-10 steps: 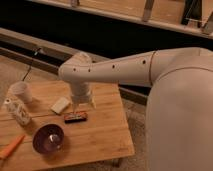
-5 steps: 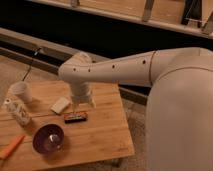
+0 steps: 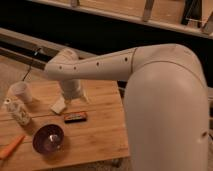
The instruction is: Pick up the ceramic cup
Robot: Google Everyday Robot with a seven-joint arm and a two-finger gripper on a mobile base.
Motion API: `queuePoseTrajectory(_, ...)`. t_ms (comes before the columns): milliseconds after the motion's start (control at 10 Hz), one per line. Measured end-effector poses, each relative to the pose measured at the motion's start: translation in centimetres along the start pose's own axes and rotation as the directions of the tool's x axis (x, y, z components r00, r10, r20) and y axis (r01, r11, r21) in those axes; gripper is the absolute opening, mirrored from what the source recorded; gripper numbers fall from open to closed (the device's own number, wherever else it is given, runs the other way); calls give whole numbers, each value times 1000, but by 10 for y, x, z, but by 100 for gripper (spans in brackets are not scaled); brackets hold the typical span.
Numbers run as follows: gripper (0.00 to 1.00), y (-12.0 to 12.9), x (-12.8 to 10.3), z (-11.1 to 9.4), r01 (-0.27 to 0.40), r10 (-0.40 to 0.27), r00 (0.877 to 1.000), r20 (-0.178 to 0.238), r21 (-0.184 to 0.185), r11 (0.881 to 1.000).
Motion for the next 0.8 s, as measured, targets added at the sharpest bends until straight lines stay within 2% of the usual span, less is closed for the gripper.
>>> queuePoseTrajectory(300,65,50,-44,-10,129,-129,990,56,4,992)
queuePoseTrajectory(500,65,88,-77,-15,218,-217,971,101,1,976)
queuePoseTrajectory(600,65,97,-84,-16,238,-237,965,113,1,971)
queuePoseTrajectory(700,65,117,-104,-19,282,-280,949,146,4,959)
queuePoseTrajectory(800,65,126,-114,-21,303,-300,940,163,8,953)
